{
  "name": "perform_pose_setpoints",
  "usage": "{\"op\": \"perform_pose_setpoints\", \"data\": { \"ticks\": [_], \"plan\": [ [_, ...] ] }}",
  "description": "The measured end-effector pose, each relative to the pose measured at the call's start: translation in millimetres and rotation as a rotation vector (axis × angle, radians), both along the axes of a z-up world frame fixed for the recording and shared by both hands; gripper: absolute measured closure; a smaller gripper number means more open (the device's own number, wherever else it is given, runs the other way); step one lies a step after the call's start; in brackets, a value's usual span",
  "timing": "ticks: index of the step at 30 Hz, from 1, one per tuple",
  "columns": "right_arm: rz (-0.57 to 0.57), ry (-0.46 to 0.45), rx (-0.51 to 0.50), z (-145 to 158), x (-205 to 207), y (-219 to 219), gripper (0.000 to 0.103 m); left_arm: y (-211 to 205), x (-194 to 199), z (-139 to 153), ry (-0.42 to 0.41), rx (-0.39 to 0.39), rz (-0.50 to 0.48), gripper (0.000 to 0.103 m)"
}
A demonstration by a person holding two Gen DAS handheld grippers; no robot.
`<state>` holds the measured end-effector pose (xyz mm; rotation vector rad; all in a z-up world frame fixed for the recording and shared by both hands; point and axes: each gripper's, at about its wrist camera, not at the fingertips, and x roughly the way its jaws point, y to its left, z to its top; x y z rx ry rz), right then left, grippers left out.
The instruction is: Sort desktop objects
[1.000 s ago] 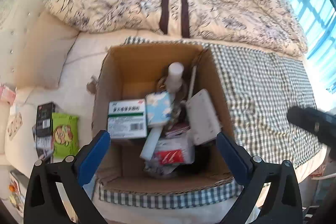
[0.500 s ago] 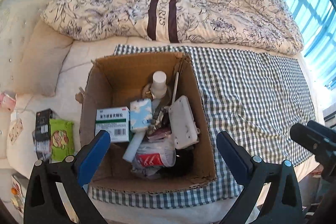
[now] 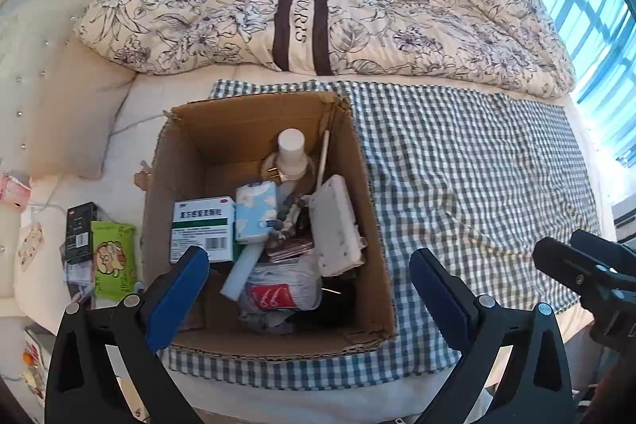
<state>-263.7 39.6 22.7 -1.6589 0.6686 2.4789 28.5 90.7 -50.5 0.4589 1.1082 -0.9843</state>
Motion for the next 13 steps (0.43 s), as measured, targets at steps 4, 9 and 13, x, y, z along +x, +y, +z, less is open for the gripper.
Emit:
{"op": "perform_pose_setpoints", "data": {
  "ticks": [4,9,13],
  "plan": [
    [0.005,-0.013,0.002,-2.0,0.7,1.6,0.015,-1.6,0.4,-4.2,0.038,0.002,0.005,0.0],
    [0.013,-0.024,0.006,-3.9,0.5,3.2,0.015,-1.1,5.6,-19.0,0.05,0.074,0.068,0.0],
    [0.007,-0.028,0.008,-4.2,1.2,6.5,0.015,0.8,6.4,-15.8,0.041,0.052,0.073,0.0]
  ]
}}
